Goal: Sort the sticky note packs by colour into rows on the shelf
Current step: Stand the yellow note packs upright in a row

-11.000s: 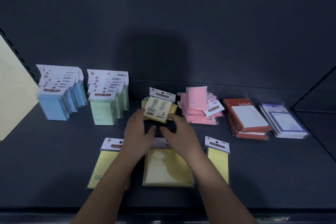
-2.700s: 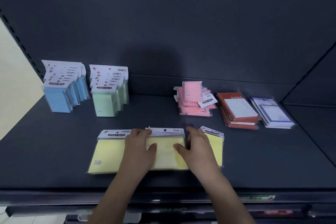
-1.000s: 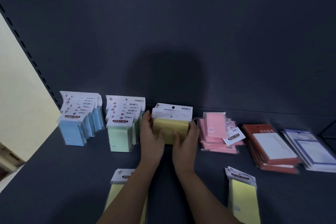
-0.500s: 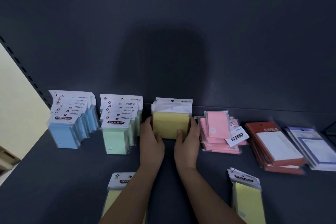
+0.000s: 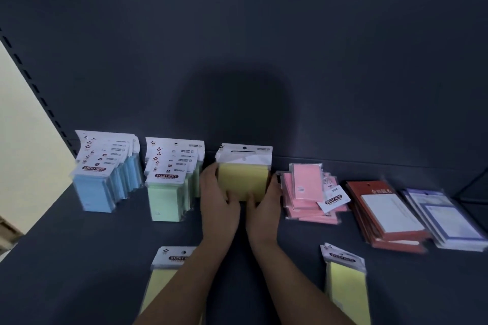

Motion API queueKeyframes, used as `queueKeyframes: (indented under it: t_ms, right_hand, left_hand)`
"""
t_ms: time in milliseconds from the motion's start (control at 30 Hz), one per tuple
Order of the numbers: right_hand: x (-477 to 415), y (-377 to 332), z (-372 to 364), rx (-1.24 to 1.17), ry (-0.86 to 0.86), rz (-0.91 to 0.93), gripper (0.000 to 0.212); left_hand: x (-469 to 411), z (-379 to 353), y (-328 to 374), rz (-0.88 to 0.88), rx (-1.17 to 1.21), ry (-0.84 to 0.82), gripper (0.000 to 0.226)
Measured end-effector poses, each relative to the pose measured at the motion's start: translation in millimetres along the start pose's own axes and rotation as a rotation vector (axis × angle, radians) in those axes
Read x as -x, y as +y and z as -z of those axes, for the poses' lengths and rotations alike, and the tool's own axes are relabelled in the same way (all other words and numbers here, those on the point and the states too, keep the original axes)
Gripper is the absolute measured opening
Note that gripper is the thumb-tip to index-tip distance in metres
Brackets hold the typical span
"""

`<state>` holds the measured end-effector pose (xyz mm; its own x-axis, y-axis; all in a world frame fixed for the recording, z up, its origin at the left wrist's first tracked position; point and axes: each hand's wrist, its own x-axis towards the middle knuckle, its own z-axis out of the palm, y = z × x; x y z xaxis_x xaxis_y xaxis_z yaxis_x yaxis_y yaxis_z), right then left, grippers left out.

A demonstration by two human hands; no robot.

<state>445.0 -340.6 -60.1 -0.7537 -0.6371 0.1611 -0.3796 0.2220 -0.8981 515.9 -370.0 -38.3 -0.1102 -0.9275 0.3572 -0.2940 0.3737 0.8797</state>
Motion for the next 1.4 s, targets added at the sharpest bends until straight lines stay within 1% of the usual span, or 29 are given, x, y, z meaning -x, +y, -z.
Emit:
queueKeyframes:
  t_ms: [67,167,233,267,333,367,433,467,533,600,633,700,833,933,1067,1200,1333,1400]
  right_hand:
    - [4,-3,2,-0.043,-0.019,-0.021,0.074]
    - [20,-9,10,-0.089,-0.042,0.003,0.073]
    - [35,-14,21,-0.090,-0.059,0.038,0.070]
    - [43,-17,28,-0.091,-0.069,0.054,0.068]
    - [60,-19,40,-0.085,-0.154,0.064,0.057]
    - [69,-19,44,-0.054,-0.246,0.062,0.048]
    - [86,-20,50,0.137,-0.455,0.070,0.033]
    - [93,-20,51,0.274,-0.524,0.094,0.031]
    - [101,-24,52,0.475,-0.586,0.147,0.033]
    - [108,-29,52,0.510,-0.624,0.164,0.035]
    - [112,-31,51,0.500,-0.648,0.162,0.036]
    - [117,-32,49,0.467,-0.687,0.142,0.036]
    - [122,-31,45,0.371,-0.715,0.074,0.033]
    - [125,-30,42,0.343,-0.696,0.068,0.033]
    - [128,-28,41,0.266,-0.648,0.042,0.030]
    - [133,-27,42,0.032,-0.592,0.011,0.027]
    - [131,-23,43,-0.076,-0.532,-0.019,0.042]
    - [126,-21,44,-0.104,-0.489,-0.013,0.045]
  left_hand:
    - [-1,7,15,-0.042,0.057,0.029,0.058]
    - [0,31,32,-0.053,0.174,0.109,0.047]
    - [5,56,38,-0.016,0.203,0.120,0.037]
    - [10,72,38,0.026,0.168,0.097,0.034]
    - [24,103,24,0.103,-0.034,0.021,0.027]
    - [34,118,16,0.136,-0.159,-0.004,0.025]
    - [55,139,3,0.208,-0.385,0.001,0.028]
    - [64,144,0,0.253,-0.470,-0.012,0.032]
    - [79,145,0,0.351,-0.651,-0.102,0.037]
    - [89,142,2,0.384,-0.841,-0.189,0.038]
    - [93,140,3,0.389,-0.878,-0.197,0.039]
    - [98,139,4,0.388,-0.858,-0.179,0.039]
    - [101,138,2,0.408,-0.690,-0.161,0.034]
    - [102,140,1,0.461,-0.544,-0.144,0.030]
    - [105,139,2,0.487,-0.439,-0.117,0.028]
    - [112,133,9,0.409,-0.252,-0.036,0.026]
    - [116,123,10,0.323,-0.159,-0.014,0.028]
    - [115,116,8,0.287,-0.127,-0.019,0.032]
